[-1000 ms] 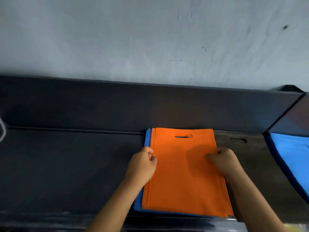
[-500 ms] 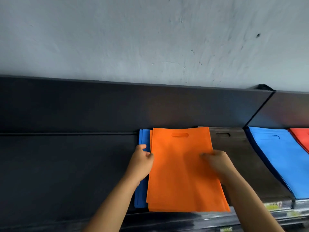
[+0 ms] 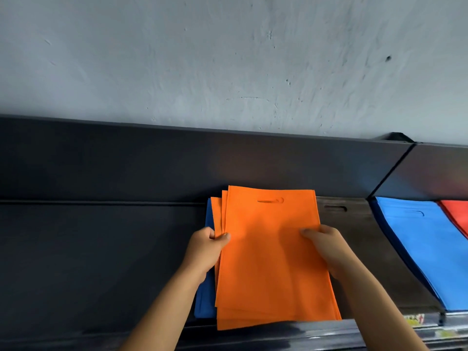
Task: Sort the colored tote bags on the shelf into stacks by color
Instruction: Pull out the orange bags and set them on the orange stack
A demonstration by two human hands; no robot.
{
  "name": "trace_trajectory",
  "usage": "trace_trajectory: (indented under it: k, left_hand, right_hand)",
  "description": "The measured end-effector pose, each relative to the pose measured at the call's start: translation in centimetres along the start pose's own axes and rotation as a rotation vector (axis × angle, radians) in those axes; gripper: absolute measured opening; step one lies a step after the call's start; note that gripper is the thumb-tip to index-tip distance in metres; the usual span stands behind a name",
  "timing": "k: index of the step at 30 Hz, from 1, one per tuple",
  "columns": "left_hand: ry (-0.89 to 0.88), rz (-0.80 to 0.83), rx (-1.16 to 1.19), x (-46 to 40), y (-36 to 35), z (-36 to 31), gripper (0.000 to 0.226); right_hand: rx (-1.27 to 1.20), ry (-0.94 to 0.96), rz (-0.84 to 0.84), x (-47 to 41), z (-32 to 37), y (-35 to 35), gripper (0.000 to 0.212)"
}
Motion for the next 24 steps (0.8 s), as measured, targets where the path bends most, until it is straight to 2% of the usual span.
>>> trace_trajectory:
  k: [5, 9, 12, 14, 16, 20, 24]
  left_hand:
    - [0.002, -0.021, -0.017, 0.0, -0.2, -0.2, 0.040]
    - [-0.011, -0.021, -0.097, 0.4, -0.2, -0.6, 0.020]
    - [-0.050, 0.140, -0.106, 1.0, -0.9, -1.7, 0.036]
    - [-0.085, 0.264, -0.089, 1.3, -1.5, -2.4, 0.041]
    - [-0.129, 0.305, -0.139, 1.3, -1.8, -2.6, 0.049]
    - [-0.225, 0.274, -0.245, 2.0, -2.0, -3.0, 0.035]
    - [-0.225, 0.153, -0.291, 1.9, -1.7, -2.4, 0.047]
  right_hand:
    - [0.042, -0.026, -0.002, -0.3, -0.7, 0.4, 0.034]
    - [0.072, -0.009, 0.009, -0.3, -0.5, 0.4, 0.027]
    - [0.183, 0.041, 0.031, -0.1, 0.1, 0.1, 0.013]
    - [0.219, 0.041, 0.066, 0.1, 0.1, -0.3, 0.010]
    - [0.198, 0.013, 0.100, 0.7, -0.1, -0.7, 0.016]
    - [0.147, 0.015, 0.113, 1.0, -0.3, -0.7, 0.023]
    - [0.105, 0.031, 0.065, 1.0, -0.3, -0.3, 0.033]
Point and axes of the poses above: each hand's wrist, its own x-axis away from the middle knuckle, its own y-axis out of the back of the hand, z = x × y, the point moved 5 cm from there along -x, towards the middle knuckle, and after that the axes turned 15 degrees about -x, right-handed, at the moved point
